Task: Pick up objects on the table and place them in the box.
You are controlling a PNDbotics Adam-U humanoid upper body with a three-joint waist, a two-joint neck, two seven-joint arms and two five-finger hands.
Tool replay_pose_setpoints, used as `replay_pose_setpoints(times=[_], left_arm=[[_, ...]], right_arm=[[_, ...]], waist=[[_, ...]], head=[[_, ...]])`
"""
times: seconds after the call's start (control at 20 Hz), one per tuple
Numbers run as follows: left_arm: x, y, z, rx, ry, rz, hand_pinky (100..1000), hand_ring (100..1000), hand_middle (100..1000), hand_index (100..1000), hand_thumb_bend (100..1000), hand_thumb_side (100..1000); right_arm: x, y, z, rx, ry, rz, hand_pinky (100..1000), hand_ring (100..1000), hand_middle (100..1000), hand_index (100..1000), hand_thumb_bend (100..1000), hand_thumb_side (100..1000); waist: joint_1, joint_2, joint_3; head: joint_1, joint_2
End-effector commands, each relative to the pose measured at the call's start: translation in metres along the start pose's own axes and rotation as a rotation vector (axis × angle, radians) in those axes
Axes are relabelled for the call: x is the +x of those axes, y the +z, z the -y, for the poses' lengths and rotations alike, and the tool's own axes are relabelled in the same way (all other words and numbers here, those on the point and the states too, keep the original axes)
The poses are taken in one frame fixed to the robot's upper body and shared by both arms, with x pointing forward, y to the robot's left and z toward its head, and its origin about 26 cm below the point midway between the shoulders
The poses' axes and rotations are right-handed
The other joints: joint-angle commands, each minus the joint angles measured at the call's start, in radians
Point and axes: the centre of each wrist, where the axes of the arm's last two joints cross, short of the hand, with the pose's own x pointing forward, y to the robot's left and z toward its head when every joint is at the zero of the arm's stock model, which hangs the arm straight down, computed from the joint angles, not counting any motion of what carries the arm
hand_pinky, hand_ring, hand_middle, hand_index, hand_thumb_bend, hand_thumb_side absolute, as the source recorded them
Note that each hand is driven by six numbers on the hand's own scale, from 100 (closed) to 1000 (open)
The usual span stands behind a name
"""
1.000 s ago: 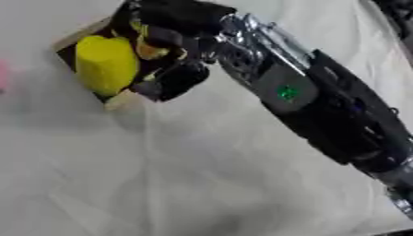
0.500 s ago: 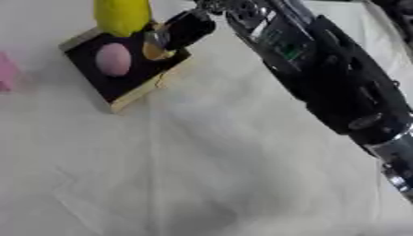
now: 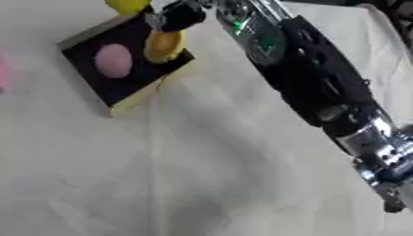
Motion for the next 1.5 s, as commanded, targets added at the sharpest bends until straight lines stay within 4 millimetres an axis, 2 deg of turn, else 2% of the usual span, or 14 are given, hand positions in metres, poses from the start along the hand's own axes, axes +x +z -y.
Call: replay_pose_setpoints(times=[0.05, 0.2, 0.3, 0.5, 0.6, 0.65, 0.75, 1.15, 1.3, 1.35, 1.45, 1.5], left_arm=[[0.006, -0.009, 0.000, -0.033, -0.001, 0.028, 692, 730, 602, 786, 100, 592], [0.006, -0.009, 0.000, -0.034, 0.002, 0.030, 692, 730, 603, 786, 100, 593], [0.005, -0.010, 0.001, -0.034, 0.005, 0.031, 692, 730, 603, 786, 100, 593], [0.005, -0.010, 0.001, -0.034, 0.008, 0.030, 692, 731, 603, 786, 100, 593], [0.005, -0.010, 0.001, -0.034, 0.009, 0.029, 692, 731, 603, 786, 100, 593], [0.005, -0.010, 0.001, -0.034, 0.009, 0.029, 692, 731, 603, 786, 100, 593], [0.005, -0.010, 0.001, -0.033, 0.010, 0.029, 692, 731, 603, 787, 100, 593], [0.005, -0.008, 0.001, -0.029, 0.011, 0.021, 693, 731, 604, 788, 100, 594], [0.005, -0.007, 0.000, -0.026, 0.011, 0.017, 693, 732, 604, 788, 100, 593], [0.005, -0.006, 0.000, -0.025, 0.011, 0.015, 693, 732, 604, 788, 100, 593], [0.005, -0.006, 0.000, -0.023, 0.010, 0.013, 693, 732, 604, 788, 100, 593], [0.005, -0.004, -0.001, -0.020, 0.008, 0.008, 693, 732, 604, 788, 100, 593]], right_arm=[[-0.012, -0.001, 0.006, -0.010, 0.046, -0.024, 857, 844, 699, 808, 100, 272], [-0.015, -0.001, -0.002, 0.014, 0.067, -0.030, 863, 858, 734, 844, 100, 311], [-0.017, -0.001, -0.006, 0.037, 0.072, -0.028, 872, 867, 722, 857, 100, 343], [-0.018, 0.000, -0.007, 0.090, 0.071, -0.017, 901, 910, 771, 903, 100, 407], [-0.017, 0.000, -0.004, 0.111, 0.097, -0.027, 920, 930, 785, 904, 181, 503], [-0.016, 0.000, -0.003, 0.120, 0.113, -0.034, 937, 941, 786, 901, 242, 588], [-0.014, 0.000, 0.000, 0.129, 0.135, -0.047, 948, 950, 788, 915, 263, 619], [-0.006, -0.002, 0.006, 0.166, 0.092, -0.022, 980, 979, 816, 952, 295, 596], [-0.004, -0.002, 0.006, 0.177, 0.067, -0.009, 972, 970, 807, 950, 266, 558], [-0.003, -0.001, 0.006, 0.177, 0.060, -0.007, 970, 968, 804, 950, 214, 544], [-0.002, 0.000, 0.008, 0.177, 0.047, -0.005, 970, 968, 804, 950, 214, 544], [0.001, 0.001, 0.012, 0.157, 0.033, 0.003, 957, 958, 788, 945, 125, 442]], waist=[[-0.011, -0.004, 0.005], [-0.013, -0.002, 0.009], [-0.014, -0.003, 0.011], [-0.015, -0.005, 0.010], [-0.014, -0.007, 0.009], [-0.014, -0.008, 0.009], [-0.013, -0.010, 0.008], [-0.006, -0.026, 0.000], [-0.002, -0.034, -0.004], [-0.001, -0.036, -0.006], [0.001, -0.040, -0.009], [0.006, -0.048, -0.016]], head=[[-0.011, -0.019], [-0.013, -0.020], [-0.014, -0.018], [-0.011, -0.014], [-0.012, -0.010], [-0.013, -0.009], [-0.014, -0.009], [-0.018, -0.001], [-0.017, 0.004], [-0.016, 0.006], [-0.014, 0.009], [-0.009, 0.017]])
